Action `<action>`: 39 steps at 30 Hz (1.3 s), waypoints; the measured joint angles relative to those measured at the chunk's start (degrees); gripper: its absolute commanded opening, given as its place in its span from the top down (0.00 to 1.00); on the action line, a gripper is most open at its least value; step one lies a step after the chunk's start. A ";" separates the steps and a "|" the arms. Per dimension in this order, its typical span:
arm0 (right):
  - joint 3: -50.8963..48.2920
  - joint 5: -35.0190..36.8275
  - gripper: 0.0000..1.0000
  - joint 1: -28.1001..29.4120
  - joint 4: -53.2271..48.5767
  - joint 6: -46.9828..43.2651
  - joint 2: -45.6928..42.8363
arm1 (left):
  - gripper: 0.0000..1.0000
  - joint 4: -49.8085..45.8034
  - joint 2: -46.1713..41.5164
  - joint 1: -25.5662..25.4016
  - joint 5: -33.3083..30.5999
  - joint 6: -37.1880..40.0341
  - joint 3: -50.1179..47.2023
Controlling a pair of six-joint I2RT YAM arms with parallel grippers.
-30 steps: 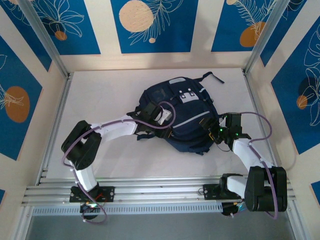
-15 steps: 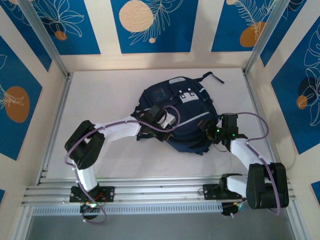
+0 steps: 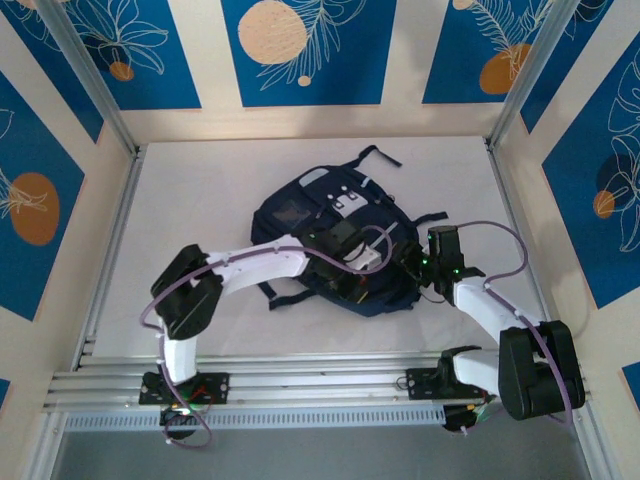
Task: Pack the student bag
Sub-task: Zip the student bag at the center of the table.
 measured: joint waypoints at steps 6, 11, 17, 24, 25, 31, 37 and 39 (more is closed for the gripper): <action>0.00 0.76 0.46 0.15 0.44 0.28 -0.92 | 0.76 1.62 3.10 -0.70 0.17 -6.08 3.48; 0.74 -0.09 0.37 0.76 -3.26 -1.11 -2.97 | 0.49 5.01 2.29 -0.92 0.52 -9.27 2.86; 3.96 -0.63 0.31 1.55 -12.39 -4.96 -7.78 | 0.38 10.29 -6.19 1.92 0.00 -12.39 -5.18; 7.93 -1.25 0.35 3.54 -22.93 -9.86 -12.61 | 0.35 12.81 -16.41 9.73 -1.46 -15.10 -14.62; 8.28 -1.57 0.37 4.33 -23.76 -10.88 -12.96 | 0.35 12.92 -17.14 10.69 -1.66 -15.47 -15.54; 8.87 -4.42 0.37 10.58 -24.94 -18.95 -12.94 | 0.31 16.04 -18.23 15.82 -2.47 -19.23 -20.13; 8.41 -7.15 0.39 13.86 -20.39 -26.60 -9.51 | 0.30 19.96 -17.62 16.72 -3.04 -22.45 -20.61; 7.43 -7.52 0.43 14.47 -17.92 -28.17 -8.48 | 0.30 21.20 -16.87 16.76 -3.15 -23.39 -20.61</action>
